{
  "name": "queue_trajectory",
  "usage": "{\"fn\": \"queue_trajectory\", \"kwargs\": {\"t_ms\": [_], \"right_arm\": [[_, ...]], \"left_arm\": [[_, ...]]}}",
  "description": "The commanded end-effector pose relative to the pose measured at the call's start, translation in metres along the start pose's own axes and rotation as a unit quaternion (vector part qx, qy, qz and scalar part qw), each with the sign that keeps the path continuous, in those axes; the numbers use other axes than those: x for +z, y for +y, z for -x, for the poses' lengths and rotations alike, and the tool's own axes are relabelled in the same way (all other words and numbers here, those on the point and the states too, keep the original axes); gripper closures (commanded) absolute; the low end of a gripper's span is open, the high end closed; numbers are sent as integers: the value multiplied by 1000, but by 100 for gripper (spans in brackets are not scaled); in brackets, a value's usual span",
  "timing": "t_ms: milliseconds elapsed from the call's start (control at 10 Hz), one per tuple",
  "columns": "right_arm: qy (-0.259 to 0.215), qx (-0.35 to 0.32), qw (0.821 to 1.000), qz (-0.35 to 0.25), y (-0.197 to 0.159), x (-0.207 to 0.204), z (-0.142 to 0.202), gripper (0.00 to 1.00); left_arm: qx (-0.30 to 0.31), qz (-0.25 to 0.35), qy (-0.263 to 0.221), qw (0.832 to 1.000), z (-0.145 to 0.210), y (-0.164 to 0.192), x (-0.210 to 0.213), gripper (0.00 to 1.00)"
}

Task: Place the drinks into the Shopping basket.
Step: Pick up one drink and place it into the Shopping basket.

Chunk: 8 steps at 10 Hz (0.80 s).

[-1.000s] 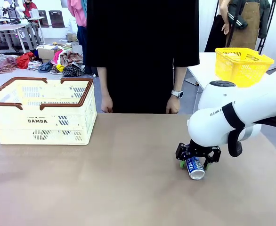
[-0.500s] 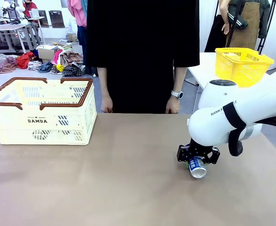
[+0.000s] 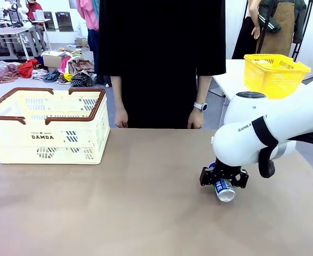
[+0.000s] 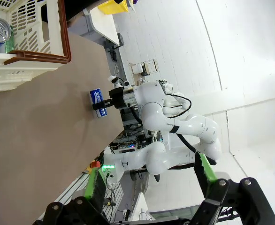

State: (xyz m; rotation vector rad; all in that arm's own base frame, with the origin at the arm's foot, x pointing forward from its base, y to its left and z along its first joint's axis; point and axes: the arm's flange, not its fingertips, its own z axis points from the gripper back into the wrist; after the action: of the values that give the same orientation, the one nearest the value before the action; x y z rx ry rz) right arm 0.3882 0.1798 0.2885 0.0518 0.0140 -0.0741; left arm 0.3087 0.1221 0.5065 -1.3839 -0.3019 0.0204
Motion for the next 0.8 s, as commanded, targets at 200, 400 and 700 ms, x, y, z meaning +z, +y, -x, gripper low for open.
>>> {"fn": "queue_trajectory", "kwargs": {"t_ms": [200, 400, 700], "right_arm": [[-27, 5, 1000, -4, -6, 42, 4, 100], [-54, -47, 997, 2, 5, 129, 24, 100], [14, 26, 999, -44, 84, 168, 41, 100]], "left_arm": [[0, 13, -5, 1000, 1, -3, -1, 0], [0, 13, -5, 1000, 1, -3, -1, 0], [0, 13, -5, 1000, 1, -3, -1, 0]]}}
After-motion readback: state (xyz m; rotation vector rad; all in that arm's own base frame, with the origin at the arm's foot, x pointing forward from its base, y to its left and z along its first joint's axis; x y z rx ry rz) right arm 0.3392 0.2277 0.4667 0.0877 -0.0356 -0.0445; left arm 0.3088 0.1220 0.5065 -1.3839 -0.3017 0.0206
